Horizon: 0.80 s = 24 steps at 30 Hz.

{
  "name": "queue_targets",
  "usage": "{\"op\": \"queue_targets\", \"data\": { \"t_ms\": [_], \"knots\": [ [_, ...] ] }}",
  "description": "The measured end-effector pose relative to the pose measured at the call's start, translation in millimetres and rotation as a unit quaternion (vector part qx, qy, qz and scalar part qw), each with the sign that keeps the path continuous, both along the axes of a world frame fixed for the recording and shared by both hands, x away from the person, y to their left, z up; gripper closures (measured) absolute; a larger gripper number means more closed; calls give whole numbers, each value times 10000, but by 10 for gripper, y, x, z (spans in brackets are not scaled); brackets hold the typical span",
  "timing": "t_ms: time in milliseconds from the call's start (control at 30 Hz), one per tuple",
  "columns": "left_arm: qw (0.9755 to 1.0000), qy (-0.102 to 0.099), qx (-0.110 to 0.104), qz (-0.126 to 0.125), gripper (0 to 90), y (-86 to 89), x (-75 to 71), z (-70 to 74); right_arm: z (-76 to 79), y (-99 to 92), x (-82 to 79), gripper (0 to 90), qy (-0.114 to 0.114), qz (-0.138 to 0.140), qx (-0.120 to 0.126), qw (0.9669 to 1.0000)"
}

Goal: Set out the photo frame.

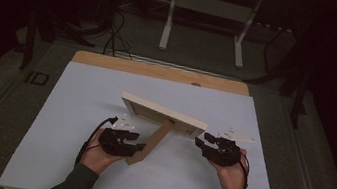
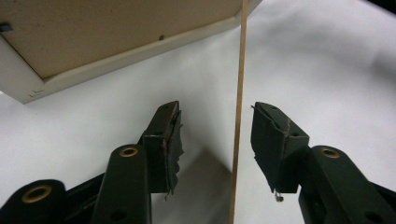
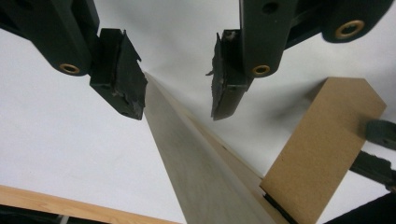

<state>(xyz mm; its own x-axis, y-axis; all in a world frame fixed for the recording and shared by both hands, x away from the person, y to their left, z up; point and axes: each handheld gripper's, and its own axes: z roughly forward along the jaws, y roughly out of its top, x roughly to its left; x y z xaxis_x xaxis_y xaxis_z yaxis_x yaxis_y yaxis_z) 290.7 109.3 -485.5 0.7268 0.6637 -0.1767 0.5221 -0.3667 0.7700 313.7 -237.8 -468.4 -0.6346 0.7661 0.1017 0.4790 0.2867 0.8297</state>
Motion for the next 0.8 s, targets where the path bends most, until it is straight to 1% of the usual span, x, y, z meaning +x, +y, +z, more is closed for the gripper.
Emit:
{"op": "queue_targets", "data": {
  "t_ms": [133,233,300,333,400,500,600,633,667,700,767,800],
  "knots": [
    [9998,-8,-187,75,526,68,7,35,-6,-53,18,559,106,-33,0,9999],
    [9997,-32,-214,86,536,102,17,77,-9,-82,27,566,145,-58,4,9999],
    [9996,-85,-248,111,548,126,25,119,-13,-106,36,573,156,-64,-10,9999],
    [9995,-118,-257,148,549,137,30,141,-11,-122,39,576,159,-71,-29,9998],
    [9988,-236,-205,366,546,163,39,186,-9,-131,41,579,166,-77,-22,9998],
    [9980,-278,-235,511,571,203,67,220,-21,-153,43,592,192,-129,59,9997],
    [9973,-309,-311,591,592,227,101,257,-26,-166,43,634,161,-251,93,9995],
    [9969,-356,-326,626,602,222,111,270,-24,-170,46,659,136,-312,133,9993],
    [9968,-377,-329,618,615,219,119,279,-20,-173,47,710,35,-449,191,9988],
    [9969,-383,-337,601,615,213,131,289,-20,-173,47,710,35,-449,191,9988],
    [9968,-408,-346,586,643,201,151,307,-19,-177,53,776,-38,-610,274,9978],
    [9967,-416,-387,581,653,192,168,319,-18,-176,55,796,-51,-655,317,9973]
  ]
}}
